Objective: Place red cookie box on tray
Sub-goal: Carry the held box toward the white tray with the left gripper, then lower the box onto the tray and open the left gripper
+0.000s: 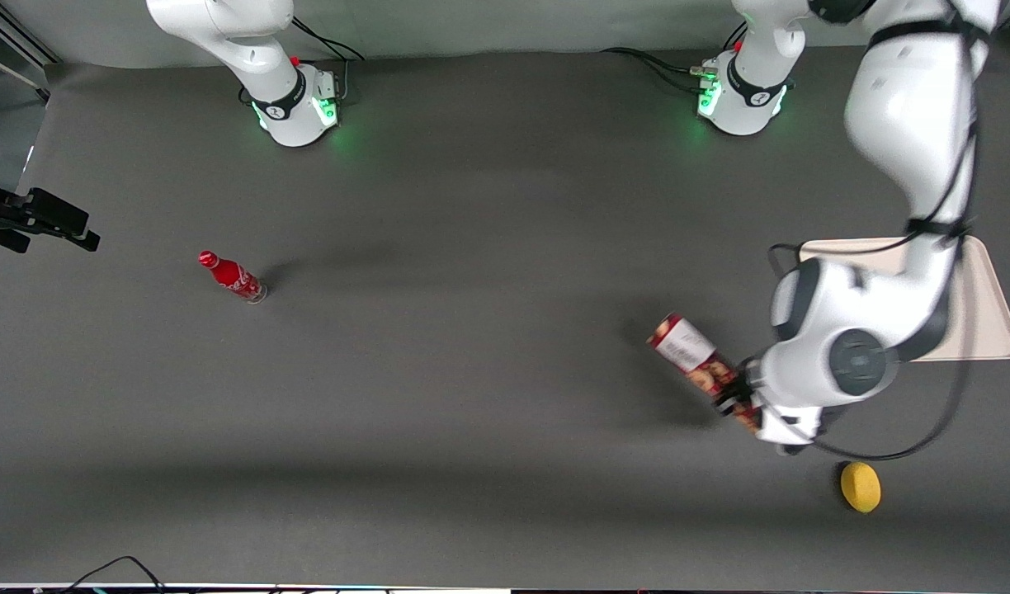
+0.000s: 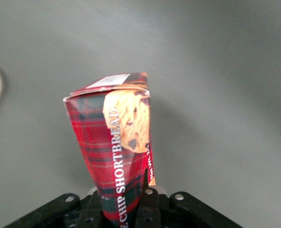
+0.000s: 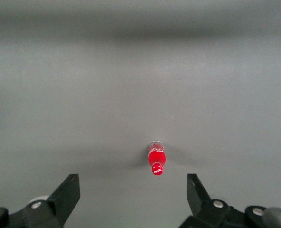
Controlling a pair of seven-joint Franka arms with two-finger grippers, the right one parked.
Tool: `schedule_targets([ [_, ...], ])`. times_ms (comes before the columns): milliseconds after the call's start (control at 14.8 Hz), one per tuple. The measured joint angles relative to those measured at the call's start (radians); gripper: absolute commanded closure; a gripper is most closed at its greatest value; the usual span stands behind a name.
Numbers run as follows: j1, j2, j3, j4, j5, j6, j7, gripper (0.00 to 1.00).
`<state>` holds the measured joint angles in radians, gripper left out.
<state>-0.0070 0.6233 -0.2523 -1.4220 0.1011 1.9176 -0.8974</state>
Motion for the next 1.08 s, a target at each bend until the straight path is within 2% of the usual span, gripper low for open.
schedule_targets([
  [270,0.020,-0.167,0.143,0.101,-0.064,-0.341,0.373,1.00],
  [608,0.028,-0.267,0.404,0.119,-0.065,-0.513,0.905,1.00],
  [811,0.035,-0.240,0.600,0.096,-0.063,-0.460,1.248,1.00],
  [946,0.043,-0.191,0.690,0.041,-0.064,-0.326,1.400,1.00],
  [1081,0.055,-0.131,0.733,-0.050,-0.066,-0.132,1.492,1.00],
])
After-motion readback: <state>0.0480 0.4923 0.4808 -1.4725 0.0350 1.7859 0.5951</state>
